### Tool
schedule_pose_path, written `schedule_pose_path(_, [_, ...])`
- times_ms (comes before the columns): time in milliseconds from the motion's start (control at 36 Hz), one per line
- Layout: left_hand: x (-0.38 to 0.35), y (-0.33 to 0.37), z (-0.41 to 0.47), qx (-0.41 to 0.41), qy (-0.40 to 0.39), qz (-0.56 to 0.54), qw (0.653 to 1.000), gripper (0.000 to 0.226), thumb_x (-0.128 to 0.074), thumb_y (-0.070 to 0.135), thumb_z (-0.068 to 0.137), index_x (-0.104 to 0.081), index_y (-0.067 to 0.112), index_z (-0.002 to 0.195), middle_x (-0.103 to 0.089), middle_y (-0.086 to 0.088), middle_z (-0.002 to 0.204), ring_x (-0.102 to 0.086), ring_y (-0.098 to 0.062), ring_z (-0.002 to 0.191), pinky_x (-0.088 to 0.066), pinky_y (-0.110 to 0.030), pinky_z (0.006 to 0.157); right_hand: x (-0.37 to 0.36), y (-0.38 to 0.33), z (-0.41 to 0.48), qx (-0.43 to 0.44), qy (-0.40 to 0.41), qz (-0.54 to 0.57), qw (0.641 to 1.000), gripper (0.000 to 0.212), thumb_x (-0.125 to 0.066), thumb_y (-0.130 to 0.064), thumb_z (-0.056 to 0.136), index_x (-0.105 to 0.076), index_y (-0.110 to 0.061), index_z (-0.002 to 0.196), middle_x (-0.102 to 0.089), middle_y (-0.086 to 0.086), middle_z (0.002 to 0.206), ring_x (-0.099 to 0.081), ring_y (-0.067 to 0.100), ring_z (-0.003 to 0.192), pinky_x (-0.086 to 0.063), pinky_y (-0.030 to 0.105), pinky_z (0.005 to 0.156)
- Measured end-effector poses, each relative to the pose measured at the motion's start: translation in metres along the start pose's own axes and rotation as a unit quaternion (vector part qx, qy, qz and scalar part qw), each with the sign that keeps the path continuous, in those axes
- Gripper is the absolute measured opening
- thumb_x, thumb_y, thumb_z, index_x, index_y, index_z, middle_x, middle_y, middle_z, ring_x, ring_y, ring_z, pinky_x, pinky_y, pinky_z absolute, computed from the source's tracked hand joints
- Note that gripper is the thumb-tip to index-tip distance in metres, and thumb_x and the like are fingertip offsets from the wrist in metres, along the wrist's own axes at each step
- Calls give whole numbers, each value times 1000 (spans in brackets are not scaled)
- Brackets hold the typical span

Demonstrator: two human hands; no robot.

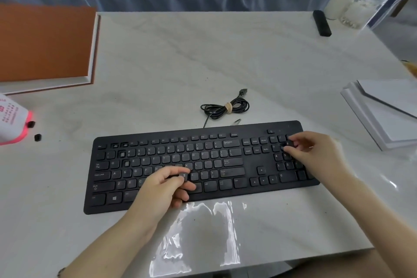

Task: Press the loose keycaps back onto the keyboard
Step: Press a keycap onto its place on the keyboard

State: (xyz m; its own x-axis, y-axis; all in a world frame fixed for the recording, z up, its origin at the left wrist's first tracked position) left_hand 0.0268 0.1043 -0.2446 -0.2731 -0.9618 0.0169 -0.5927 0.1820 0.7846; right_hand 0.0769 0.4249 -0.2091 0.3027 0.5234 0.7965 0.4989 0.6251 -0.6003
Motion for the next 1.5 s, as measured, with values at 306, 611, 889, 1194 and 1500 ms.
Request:
schedule_pose_path(306, [3, -4, 4, 4, 4, 6, 1000, 24, -44, -1, 96, -64, 11, 96, -69, -3, 65, -52, -7, 47, -40, -24, 52, -3, -7, 9, 108, -48, -28, 993, 18, -78, -12, 71, -74, -10, 89, -60, -5, 75, -55, 3, 68, -35, 1, 67])
schedule_pose_path(611, [2, -5, 6, 5, 4, 0, 1000, 22, -45, 1, 96, -64, 12, 97, -69, -2, 67, -52, -6, 48, -42, -19, 48, -10, -8, 14, 137, -50, 3, 989, 17, -80, -7, 65, -75, -8, 81, -56, -11, 75, -53, -8, 68, -35, 2, 62])
schedule_pose_path(889, [2, -6, 7, 12, 3, -20, 1000, 24, -44, -1, 96, -64, 11, 97, -70, -4, 67, -52, -7, 48, -42, -19, 46, -13, -8, 20, 134, -64, -37, 988, 14, -81, -7, 66, -76, -7, 78, -53, -12, 75, -48, 5, 58, -36, 7, 59])
schedule_pose_path(1194, [1, -9, 6, 20, -5, -44, 999, 24, -43, -2, 96, -64, 9, 99, -69, -6, 66, -52, -7, 47, -41, -18, 43, -19, 1, 19, 125, -51, -26, 990, 10, -77, -8, 72, -72, -1, 78, -52, -9, 76, -48, 6, 61, -34, 7, 61])
schedule_pose_path(1500, [-5, -5, 6, 5, -21, -41, 999, 20, -47, 0, 96, -63, 10, 103, -71, -5, 71, -52, -5, 47, -43, -16, 44, -16, -10, -37, 241, 145, -208, 937, 40, -47, -35, 87, -70, -7, 104, -59, 19, 118, -45, 31, 103, -48, 45, 76])
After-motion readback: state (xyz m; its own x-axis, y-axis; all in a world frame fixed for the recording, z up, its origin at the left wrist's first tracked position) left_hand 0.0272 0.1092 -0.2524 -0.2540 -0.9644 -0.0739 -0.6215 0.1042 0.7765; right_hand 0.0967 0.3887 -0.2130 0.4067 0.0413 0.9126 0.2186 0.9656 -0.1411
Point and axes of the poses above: each hand's wrist, its own z-axis towards the middle knuckle, its own x-axis out of the back of the hand, y = z × x, the point moved 9 cm from there along z, towards the middle knuckle
